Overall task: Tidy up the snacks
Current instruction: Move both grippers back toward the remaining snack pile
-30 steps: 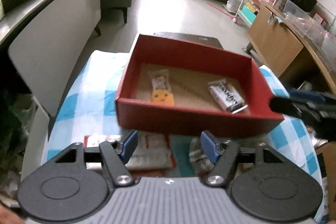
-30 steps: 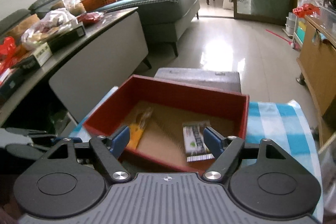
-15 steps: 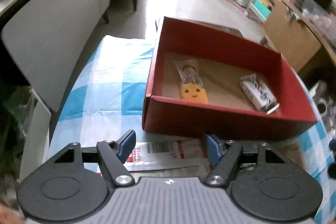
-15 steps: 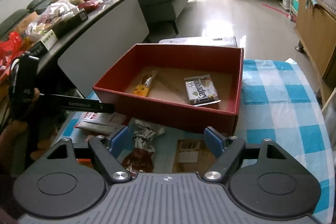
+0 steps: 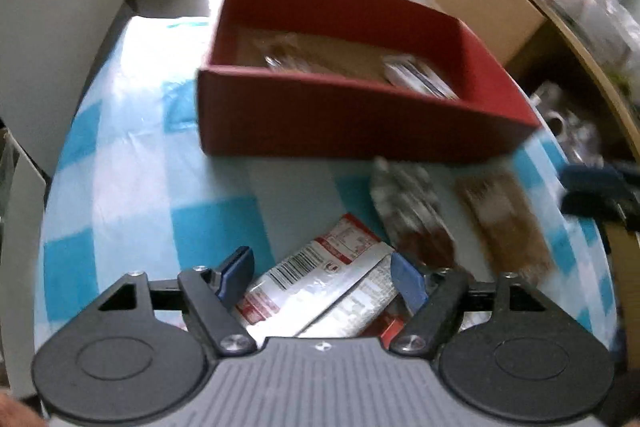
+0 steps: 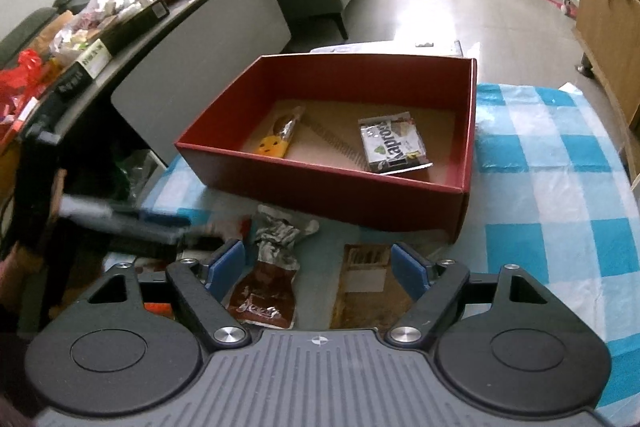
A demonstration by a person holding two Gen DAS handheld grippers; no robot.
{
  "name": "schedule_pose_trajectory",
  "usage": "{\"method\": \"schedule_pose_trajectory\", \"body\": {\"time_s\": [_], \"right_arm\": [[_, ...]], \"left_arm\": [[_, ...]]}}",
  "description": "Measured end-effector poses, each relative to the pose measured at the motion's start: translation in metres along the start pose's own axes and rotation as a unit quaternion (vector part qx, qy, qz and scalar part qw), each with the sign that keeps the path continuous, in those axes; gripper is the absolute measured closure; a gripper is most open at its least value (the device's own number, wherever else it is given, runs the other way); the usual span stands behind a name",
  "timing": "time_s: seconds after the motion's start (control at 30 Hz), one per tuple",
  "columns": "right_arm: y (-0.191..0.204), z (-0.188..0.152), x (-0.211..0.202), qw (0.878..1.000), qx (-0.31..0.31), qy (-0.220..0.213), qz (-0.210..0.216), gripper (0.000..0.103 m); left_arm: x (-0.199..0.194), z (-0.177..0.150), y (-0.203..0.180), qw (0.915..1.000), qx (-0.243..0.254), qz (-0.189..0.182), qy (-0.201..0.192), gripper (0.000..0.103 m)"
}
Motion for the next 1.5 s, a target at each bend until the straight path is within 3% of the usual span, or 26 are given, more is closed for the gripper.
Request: {"method": "schedule_pose_trajectory", "body": {"time_s": [0.1,0.23,0.33,0.43,0.53,0.67,0.83,0.97,1.33,1.5], "right_arm": [[-0.006,-0.003,-0.003,1.0,0.003,0.002,-0.004,0.016],[-0.019,-0.008,-0.001,1.0,0.012,0.015,-0.012,0.016],[-0.026,-0.013,0.001,0.999,0.014,0.022,-0.019,0.016],[-0.029,-0.017,0.006,0.999,0.015,0.03,-0.025,0.015],[-0.03,-0.02,0.011,0.999,0.015,0.038,-0.03,0.015],[-0.03,-0.025,0.019,0.998,0.011,0.049,-0.036,0.015],[-0.033,-0.027,0.025,0.997,0.009,0.062,-0.041,0.015],[-0.036,-0.028,0.03,0.997,0.01,0.069,-0.042,0.015],[-0.041,-0.039,0.053,0.994,0.014,0.091,-0.065,0.015],[-0.026,-0.04,0.062,0.993,-0.024,0.087,-0.072,0.011]], "left_arm": [[-0.011,-0.015,-0.015,0.9999,0.004,-0.015,0.008,0.034],[-0.024,-0.005,-0.027,0.9992,0.024,-0.032,-0.009,0.032],[-0.018,0.006,-0.025,0.9991,0.037,-0.018,-0.009,0.03],[-0.002,0.001,-0.022,0.9992,0.037,-0.005,0.016,0.03],[0.008,-0.005,-0.02,0.9962,0.075,0.033,0.03,0.03],[0.01,-0.011,-0.024,0.9922,0.11,0.051,0.03,0.028],[0.002,-0.024,-0.026,0.9959,0.074,0.035,0.037,0.03],[-0.005,-0.035,-0.039,0.9961,0.075,0.035,0.03,0.032],[0.013,-0.022,-0.035,0.9966,0.037,0.072,0.018,0.032],[0.021,-0.021,-0.039,0.9922,0.067,0.103,0.02,0.031]]}}
Point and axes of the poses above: each gripper's, at about its wrist camera, not at the fingertips, and x roughly the way its jaws point, y to its left, z to its top, the point moved 10 cm from there along x, roughly the way its jaws point, and after that the axes turned 10 degrees about -z, right-handed, at the moved point
